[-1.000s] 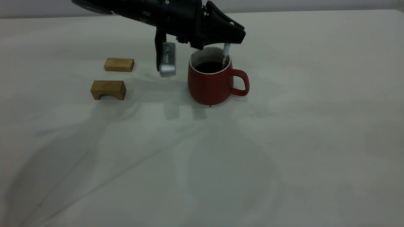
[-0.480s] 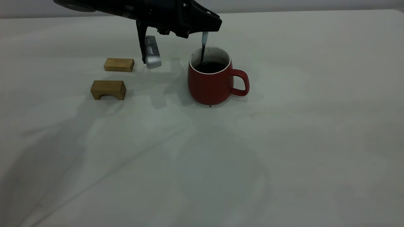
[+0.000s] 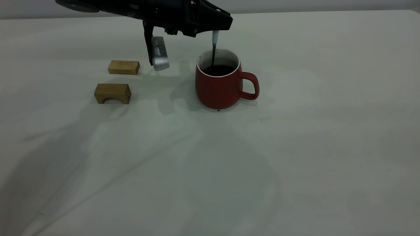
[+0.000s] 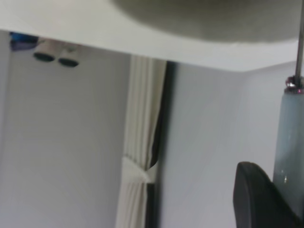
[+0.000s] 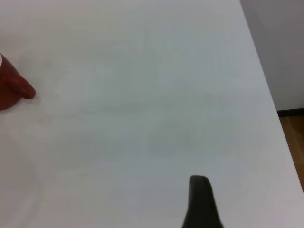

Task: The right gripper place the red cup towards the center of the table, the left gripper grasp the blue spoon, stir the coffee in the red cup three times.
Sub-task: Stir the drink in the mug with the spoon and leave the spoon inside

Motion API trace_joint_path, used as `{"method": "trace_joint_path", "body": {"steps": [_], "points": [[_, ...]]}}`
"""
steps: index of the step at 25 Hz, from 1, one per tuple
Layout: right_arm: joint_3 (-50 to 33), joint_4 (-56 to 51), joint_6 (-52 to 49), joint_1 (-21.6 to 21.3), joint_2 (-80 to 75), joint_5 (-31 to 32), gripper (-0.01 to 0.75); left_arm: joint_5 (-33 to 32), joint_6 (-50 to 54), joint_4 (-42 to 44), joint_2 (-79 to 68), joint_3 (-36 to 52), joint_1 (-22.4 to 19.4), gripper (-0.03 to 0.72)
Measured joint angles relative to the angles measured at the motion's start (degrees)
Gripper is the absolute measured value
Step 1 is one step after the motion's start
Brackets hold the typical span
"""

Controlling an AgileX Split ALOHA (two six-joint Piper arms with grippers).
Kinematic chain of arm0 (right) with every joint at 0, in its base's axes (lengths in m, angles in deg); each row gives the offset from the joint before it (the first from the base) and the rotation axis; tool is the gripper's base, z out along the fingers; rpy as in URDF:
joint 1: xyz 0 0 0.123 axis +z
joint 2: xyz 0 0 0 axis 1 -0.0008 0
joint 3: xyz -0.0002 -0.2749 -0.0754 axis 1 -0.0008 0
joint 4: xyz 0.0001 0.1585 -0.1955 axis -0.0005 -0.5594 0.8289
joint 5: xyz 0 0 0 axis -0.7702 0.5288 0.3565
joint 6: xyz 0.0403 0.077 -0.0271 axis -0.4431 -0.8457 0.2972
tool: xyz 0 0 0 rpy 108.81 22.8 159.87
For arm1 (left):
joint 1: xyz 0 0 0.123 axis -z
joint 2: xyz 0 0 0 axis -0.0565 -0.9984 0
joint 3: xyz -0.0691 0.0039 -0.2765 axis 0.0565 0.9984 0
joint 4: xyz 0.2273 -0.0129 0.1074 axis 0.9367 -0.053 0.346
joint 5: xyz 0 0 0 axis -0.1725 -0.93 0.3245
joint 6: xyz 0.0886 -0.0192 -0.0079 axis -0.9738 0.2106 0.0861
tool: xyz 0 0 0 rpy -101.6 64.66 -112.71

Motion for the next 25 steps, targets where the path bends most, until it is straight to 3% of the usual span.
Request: {"method": "trace_joint_path", "body": {"steps": [6,12,15,21,25], "points": [[0.00,0.00,0.00,0.00,0.00,0.00,0.582,-3.75,0.06,0.94,0.00,0.00,0.00,0.155],[0.00,0.00,0.00,0.00,0.00,0.00,0.582,-3.70,-0.63,8.59,0.00,0.00,0.00,0.425],[0.00,0.00,0.00,0.00,0.00,0.00,0.582,-3.46,-5.64,14.27,1.12,0.00,0.00,0.509],[0.00,0.00,0.00,0.00,0.00,0.00,0.582,-3.41,-24.33,25.41,8.48,0.00,0.00,0.533],[0.00,0.00,0.00,0.00,0.00,0.00,0.582,-3.35,-28.68,30.97,13.65,0.00,0.00,0.533]]}}
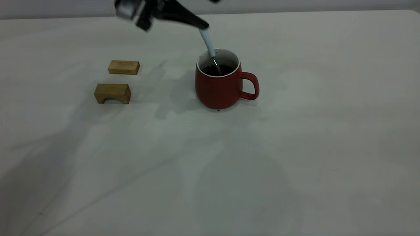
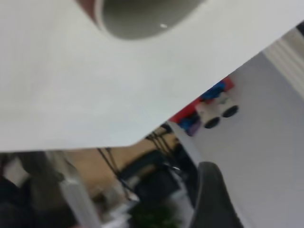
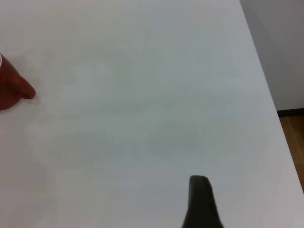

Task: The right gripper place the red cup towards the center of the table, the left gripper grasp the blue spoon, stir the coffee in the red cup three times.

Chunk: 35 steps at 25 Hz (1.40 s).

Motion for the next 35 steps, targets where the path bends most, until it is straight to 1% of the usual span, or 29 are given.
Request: {"method": "trace_joint_path", "body": {"steps": [2,5,7,10,16,19,23,25,27,30,35], "points": [[0.00,0.00,0.00,0.00,0.00,0.00,0.582,0.75,-0.37,3.03,2.24,0.00,0.00,0.533],[0.00,0.00,0.00,0.00,0.00,0.00,0.582,1.23,-0.62,9.88,5.30,0.00,0.00,0.533],[0.00,0.00,0.00,0.00,0.00,0.00,0.582,0.96,-0.62,15.53,7.64,0.00,0.00,0.533],[0.00,0.00,0.00,0.00,0.00,0.00,0.582,-0.52,-0.67,21.78,11.23,0.00,0.00,0.533],[0.00,0.00,0.00,0.00,0.00,0.00,0.582,-3.47,-1.54,27.40,18.99,0.00,0.00,0.533],[0.00,0.00,0.00,0.00,0.00,0.00,0.582,-4.55,-9.15,31.19,23.99,0.00,-0.21,0.533],[0.00,0.00,0.00,0.00,0.00,0.00,0.582,-5.36,-24.49,39.88,29.31,0.00,-1.72,0.533],[0.00,0.00,0.00,0.00,0.00,0.00,0.582,-6.40,-31.60,44.18,31.80,0.00,-2.05,0.533],[0.00,0.00,0.00,0.00,0.00,0.00,0.582,-8.95,-35.77,47.87,34.29,0.00,-2.06,0.533],[0.00,0.00,0.00,0.00,0.00,0.00,0.582,-13.89,-37.14,53.59,38.42,0.07,-2.06,0.533],[0.00,0.00,0.00,0.00,0.00,0.00,0.582,-13.89,-35.52,58.93,49.99,0.15,-2.11,0.533]]}}
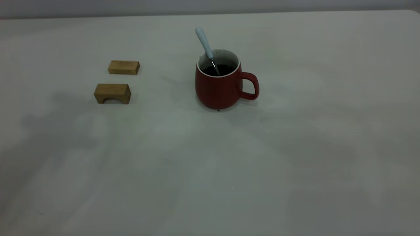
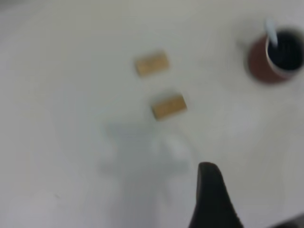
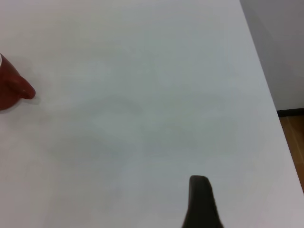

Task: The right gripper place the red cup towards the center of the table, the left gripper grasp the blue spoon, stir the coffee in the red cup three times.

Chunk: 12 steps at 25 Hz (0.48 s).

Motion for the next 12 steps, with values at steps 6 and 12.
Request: {"method": "trace_joint_path", "body": {"steps": [6,12], "points": [[0.00,0.00,0.00,0.00,0.00,0.00,0.582,0.00,0.02,0.42,22.88,5.74,0.00,0.533],[0.00,0.00,0.00,0.00,0.00,0.00,0.582,0.00,-0.12,0.42,45.10,17.93,0.00,0.533]]}}
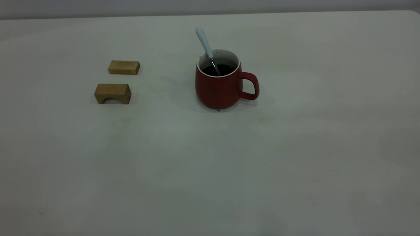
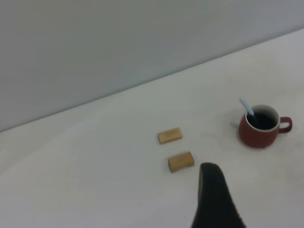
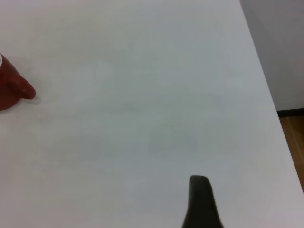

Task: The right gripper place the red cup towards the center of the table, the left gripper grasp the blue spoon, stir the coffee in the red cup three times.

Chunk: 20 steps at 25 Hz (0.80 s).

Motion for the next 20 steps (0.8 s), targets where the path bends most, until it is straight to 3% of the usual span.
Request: {"method": "trace_joint_path", "body": {"steps": [2,10,15,20], "points": [[0.00,0.00,0.00,0.00,0.00,0.00,0.582,0.00,0.00,0.00,7.10,6.39,-0.92,0.533],[0.00,0.00,0.00,0.00,0.00,0.00,0.582,0.00,0.05,-0.51,24.00,32.68,-10.86,0.533],[0.00,0.00,0.00,0.00,0.00,0.00,0.582,0.00,0.05,-3.08,31.79,43.06,-11.27,0.533],[0.00,0.00,0.00,0.00,0.00,0.05,0.582,1.55,0.05,-5.22,36.72,45.78,-11.32,0.533]]}}
